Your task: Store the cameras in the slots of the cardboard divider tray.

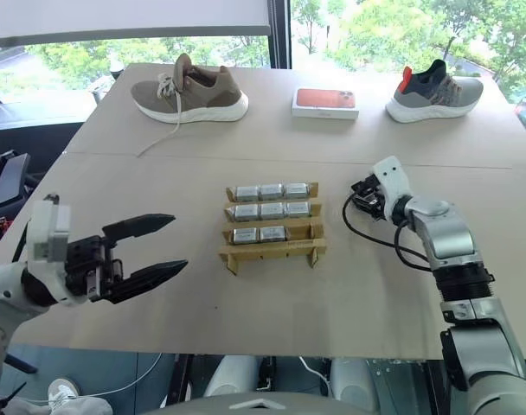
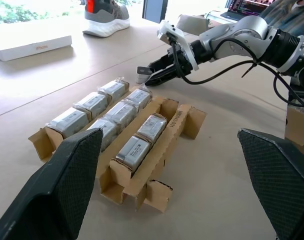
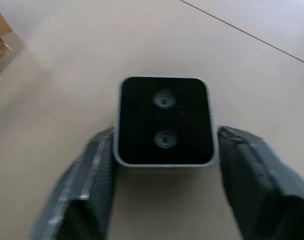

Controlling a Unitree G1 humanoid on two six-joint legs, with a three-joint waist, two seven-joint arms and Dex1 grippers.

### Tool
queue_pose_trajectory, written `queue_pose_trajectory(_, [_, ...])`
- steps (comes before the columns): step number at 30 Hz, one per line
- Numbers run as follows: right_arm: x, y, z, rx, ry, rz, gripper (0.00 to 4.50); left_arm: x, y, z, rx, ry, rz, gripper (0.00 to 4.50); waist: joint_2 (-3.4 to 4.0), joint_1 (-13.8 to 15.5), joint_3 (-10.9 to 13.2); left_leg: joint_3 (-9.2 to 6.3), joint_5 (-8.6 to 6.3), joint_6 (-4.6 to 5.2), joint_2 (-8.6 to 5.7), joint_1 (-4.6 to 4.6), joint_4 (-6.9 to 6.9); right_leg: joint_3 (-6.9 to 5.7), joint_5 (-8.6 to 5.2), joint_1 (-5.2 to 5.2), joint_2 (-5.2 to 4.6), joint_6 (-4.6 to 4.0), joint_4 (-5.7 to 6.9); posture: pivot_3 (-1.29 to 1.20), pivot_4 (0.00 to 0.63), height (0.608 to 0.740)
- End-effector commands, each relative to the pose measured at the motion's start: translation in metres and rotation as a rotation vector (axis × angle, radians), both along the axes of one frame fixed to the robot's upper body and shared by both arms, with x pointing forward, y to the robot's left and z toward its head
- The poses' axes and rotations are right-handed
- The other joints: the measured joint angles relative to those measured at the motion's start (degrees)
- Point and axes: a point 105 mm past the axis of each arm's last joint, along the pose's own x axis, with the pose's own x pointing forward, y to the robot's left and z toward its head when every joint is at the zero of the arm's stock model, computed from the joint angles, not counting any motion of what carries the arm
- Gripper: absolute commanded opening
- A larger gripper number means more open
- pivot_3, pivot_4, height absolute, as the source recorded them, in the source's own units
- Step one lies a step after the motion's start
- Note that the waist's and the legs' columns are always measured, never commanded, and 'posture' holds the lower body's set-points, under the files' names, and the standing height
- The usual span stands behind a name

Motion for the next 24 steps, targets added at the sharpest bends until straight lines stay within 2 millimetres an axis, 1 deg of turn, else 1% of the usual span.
queue_pose_trajectory(1, [0.0,-0.007,0.012,-0.009,-0.083,-0.009,1.91,-0.002,-0.002,0.009,0.006,-0.033,-0.023,4.5,0.0,0.0,0.0,0.0,0.0,0.0,0.0,0.01,0.0,0.0,0.0,0.0,0.0,0.0,0.0,0.0,0.15,0.74])
queue_pose_trajectory(4, [-0.008,0.004,0.037,-0.092,-0.272,0.119,1.91,0.0,-0.003,0.014,-0.042,-0.018,-0.018,4.5,0.04,0.2,0.0,-0.02,0.0,0.0,0.0,-0.04,-0.02,-0.01,0.0,-0.03,0.0,0.0,-0.01,0.0,0.15,0.74])
queue_pose_trajectory(7, [-0.032,0.029,0.062,-0.279,-0.514,0.364,1.91,0.009,-0.005,0.02,-0.096,0.031,0.025,4.5,0.1,0.2,0.1,0.0,0.0,0.0,-0.01,-0.12,-0.05,0.02,0.0,-0.11,-0.02,0.01,-0.06,0.0,0.15,0.74])
queue_pose_trajectory(8, [-0.045,0.042,0.07,-0.341,-0.604,0.472,1.91,0.013,-0.008,0.025,-0.168,0.084,0.029,4.5,0.11,0.2,0.1,-0.01,0.0,0.0,-0.01,-0.14,-0.05,0.02,0.0,-0.14,-0.02,0.01,-0.06,0.0,0.15,0.74])
queue_pose_trajectory(9, [-0.053,0.049,0.074,-0.376,-0.659,0.539,1.91,0.015,-0.01,0.029,-0.215,0.124,0.026,4.5,0.1,0.1,0.1,0.0,0.0,0.0,0.02,-0.1,-0.07,0.05,-0.01,-0.13,-0.01,0.02,-0.06,0.0,0.15,0.74])
queue_pose_trajectory(11, [-0.074,0.078,0.09,-0.385,-0.772,0.683,1.91,0.027,-0.025,0.036,-0.295,0.215,0.006,4.5,0.07,0.0,0.1,0.02,0.0,0.0,0.1,-0.05,-0.07,0.1,-0.01,-0.12,0.01,0.02,-0.02,0.0,0.15,0.74])
queue_pose_trajectory(12, [-0.086,0.094,0.099,-0.375,-0.842,0.751,1.91,0.037,-0.035,0.034,-0.302,0.27,0.009,4.5,0.05,0.0,0.1,0.02,0.0,-0.01,0.13,0.01,-0.06,0.08,-0.01,-0.06,0.01,0.03,0.0,0.0,0.15,0.74])
queue_pose_trajectory(13, [-0.093,0.105,0.106,-0.368,-0.891,0.796,1.91,0.043,-0.043,0.033,-0.3,0.312,0.015,4.5,0.04,0.1,0.0,-0.02,0.01,-0.02,0.15,0.08,-0.04,0.08,-0.01,0.01,0.01,0.03,0.02,0.0,0.15,0.74])
queue_pose_trajectory(15, [-0.106,0.128,0.12,-0.351,-0.986,0.867,1.91,0.056,-0.062,0.036,-0.372,0.412,-0.005,4.5,0.02,0.0,0.0,-0.01,0.02,-0.03,0.13,0.14,0.02,0.1,0.0,0.07,0.01,0.02,0.1,0.0,0.15,0.74])
queue_pose_trajectory(17, [-0.111,0.139,0.126,-0.345,-1.024,0.899,1.91,0.061,-0.073,0.04,-0.407,0.471,-0.022,4.5,-0.02,0.1,0.1,0.0,0.02,-0.03,0.09,0.12,0.04,0.11,0.0,0.06,-0.02,0.01,0.1,0.0,0.15,0.74])
queue_pose_trajectory(20, [-0.114,0.148,0.134,-0.346,-1.066,0.929,1.91,0.069,-0.081,0.04,-0.42,0.52,-0.016,4.5,-0.05,0.1,0.1,-0.03,0.02,-0.03,0.08,0.05,0.03,0.05,0.01,0.05,-0.02,0.0,-0.03,0.0,0.15,0.74])
queue_pose_trajectory(22, [-0.115,0.152,0.138,-0.339,-1.074,0.937,1.91,0.07,-0.086,0.04,-0.4,0.52,-0.024,4.5,-0.05,0.1,0.1,-0.04,0.02,-0.03,0.03,0.01,-0.03,-0.01,0.01,0.04,-0.02,0.0,-0.12,0.0,0.15,0.74])
queue_pose_trajectory(24, [-0.116,0.152,0.139,-0.347,-1.078,0.947,1.91,0.071,-0.088,0.044,-0.417,0.523,-0.043,4.5,-0.05,0.2,0.1,-0.04,0.02,-0.03,-0.13,0.0,-0.04,-0.06,0.01,0.04,-0.01,0.0,-0.15,0.0,0.15,0.74])
